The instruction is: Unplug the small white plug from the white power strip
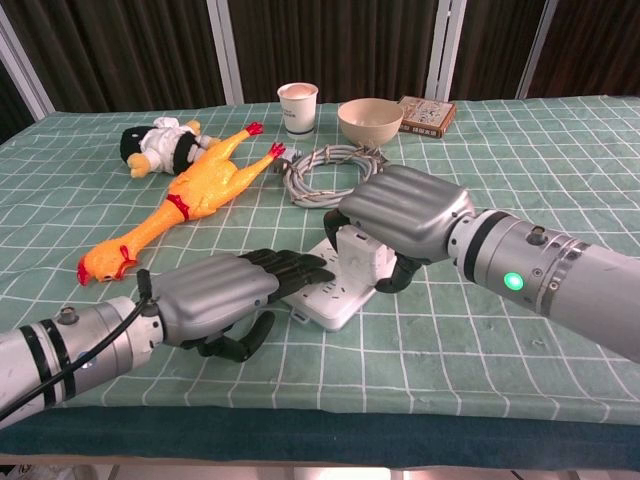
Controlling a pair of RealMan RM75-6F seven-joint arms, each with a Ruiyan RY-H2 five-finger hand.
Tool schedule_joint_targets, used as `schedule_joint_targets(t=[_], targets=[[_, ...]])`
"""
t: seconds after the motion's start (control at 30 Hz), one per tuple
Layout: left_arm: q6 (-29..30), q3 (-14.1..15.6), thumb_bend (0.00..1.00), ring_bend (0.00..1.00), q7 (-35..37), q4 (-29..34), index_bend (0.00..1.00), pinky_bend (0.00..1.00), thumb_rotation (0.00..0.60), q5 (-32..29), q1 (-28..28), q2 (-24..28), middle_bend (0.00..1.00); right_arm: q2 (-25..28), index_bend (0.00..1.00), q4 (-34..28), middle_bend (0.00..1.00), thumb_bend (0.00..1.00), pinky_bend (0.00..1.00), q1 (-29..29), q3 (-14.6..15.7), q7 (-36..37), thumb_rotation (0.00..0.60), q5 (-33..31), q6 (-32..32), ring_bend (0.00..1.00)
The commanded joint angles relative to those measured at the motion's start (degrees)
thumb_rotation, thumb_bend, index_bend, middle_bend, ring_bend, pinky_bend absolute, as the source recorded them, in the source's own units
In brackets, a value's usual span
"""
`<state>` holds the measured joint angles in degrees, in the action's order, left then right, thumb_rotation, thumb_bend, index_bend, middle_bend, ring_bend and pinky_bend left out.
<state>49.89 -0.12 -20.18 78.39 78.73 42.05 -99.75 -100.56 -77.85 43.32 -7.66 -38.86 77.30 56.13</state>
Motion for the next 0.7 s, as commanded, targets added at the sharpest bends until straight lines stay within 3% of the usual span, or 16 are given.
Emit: schedule_joint_targets(t=[0.03,0.17,0.37,0.7], targets=[[0.09,-0.02,0.81,0.01,-0.2,0.02,0.0,0.0,0.6,0.02,-0.02,-0.05,0.01,0.41,0.81,-1.92,0.61,0.53,0.48,0.56,-1.26,-3.42,0.6,-3.45,-1.15,0.45],[0.21,-0.12,0.81,0.01,-0.62,0.09,0.0,0.0,0.6,-0.12,-0.07,-0.09,0.01,0.73,0.81,-3.73,0.61,0.53,0.48,1.03,-2.02,-7.28,0.6,-7.57,-1.72,0.45],[0.32,-0.32,0.81,0.01,-1.1,0.46,0.0,0.0,0.6,-0.24,-0.04,0.11,0.01,1.51,0.82,-6.01,0.61,0.53,0.48,1.3,-1.76,-7.45,0.6,-9.98,-2.03,0.45],[0.11,-0.41,0.81,0.01,-1.41,0.69,0.0,0.0,0.6,-0.67,-0.03,0.27,0.01,3.21,0.82,-6.85,0.62,0.53,0.49,0.11,0.96,-2.57,0.6,-4.66,1.12,0.45]])
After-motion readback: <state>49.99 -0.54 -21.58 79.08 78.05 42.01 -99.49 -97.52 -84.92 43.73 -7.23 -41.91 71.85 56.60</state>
